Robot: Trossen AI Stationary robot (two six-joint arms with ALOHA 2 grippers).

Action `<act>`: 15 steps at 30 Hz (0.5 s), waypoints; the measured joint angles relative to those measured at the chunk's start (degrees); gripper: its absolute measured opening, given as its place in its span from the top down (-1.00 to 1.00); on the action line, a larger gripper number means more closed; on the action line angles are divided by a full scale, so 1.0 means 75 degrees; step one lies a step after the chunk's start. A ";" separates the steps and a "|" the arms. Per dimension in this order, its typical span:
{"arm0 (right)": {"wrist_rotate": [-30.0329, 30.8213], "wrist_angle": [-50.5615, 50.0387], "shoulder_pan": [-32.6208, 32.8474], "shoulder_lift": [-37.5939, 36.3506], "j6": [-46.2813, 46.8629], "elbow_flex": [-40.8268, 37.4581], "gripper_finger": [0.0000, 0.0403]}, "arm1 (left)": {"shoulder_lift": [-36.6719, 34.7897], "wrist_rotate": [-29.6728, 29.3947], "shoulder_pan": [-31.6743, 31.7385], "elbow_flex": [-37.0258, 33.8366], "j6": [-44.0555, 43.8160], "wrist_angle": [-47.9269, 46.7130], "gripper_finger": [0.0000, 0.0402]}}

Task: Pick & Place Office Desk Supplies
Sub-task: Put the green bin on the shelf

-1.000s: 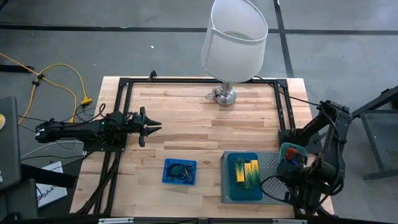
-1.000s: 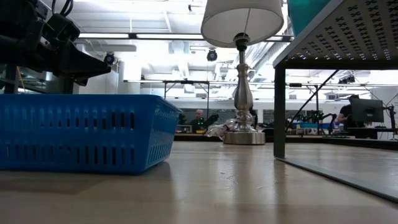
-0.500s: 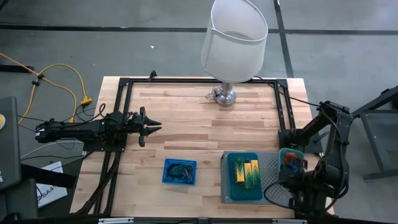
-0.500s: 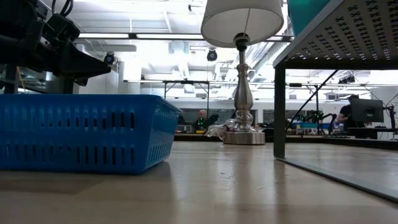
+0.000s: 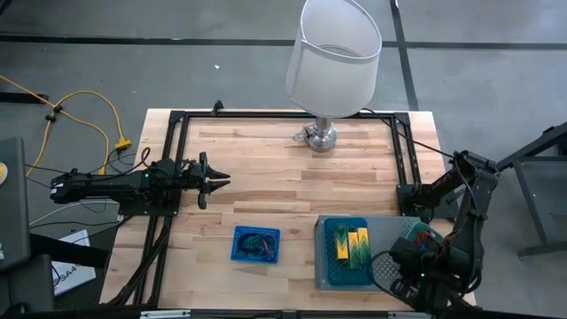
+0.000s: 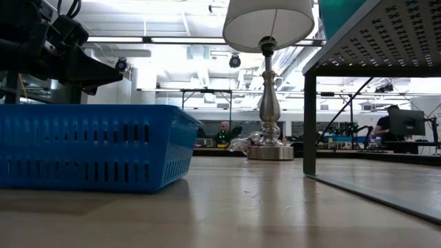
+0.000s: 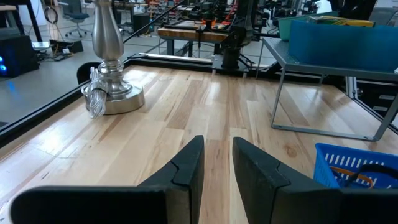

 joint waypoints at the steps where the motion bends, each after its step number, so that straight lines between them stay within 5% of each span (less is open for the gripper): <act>1: 0.0003 0.0002 -0.0065 0.0021 0.0147 0.0000 0.99 | 0.0000 -0.0002 0.0000 -0.0003 -0.0002 0.0000 0.61; 15: -0.0015 0.0822 -0.1164 0.0339 0.1288 0.0000 0.99 | 0.0000 -0.0001 -0.0001 -0.0001 0.0000 0.0000 0.61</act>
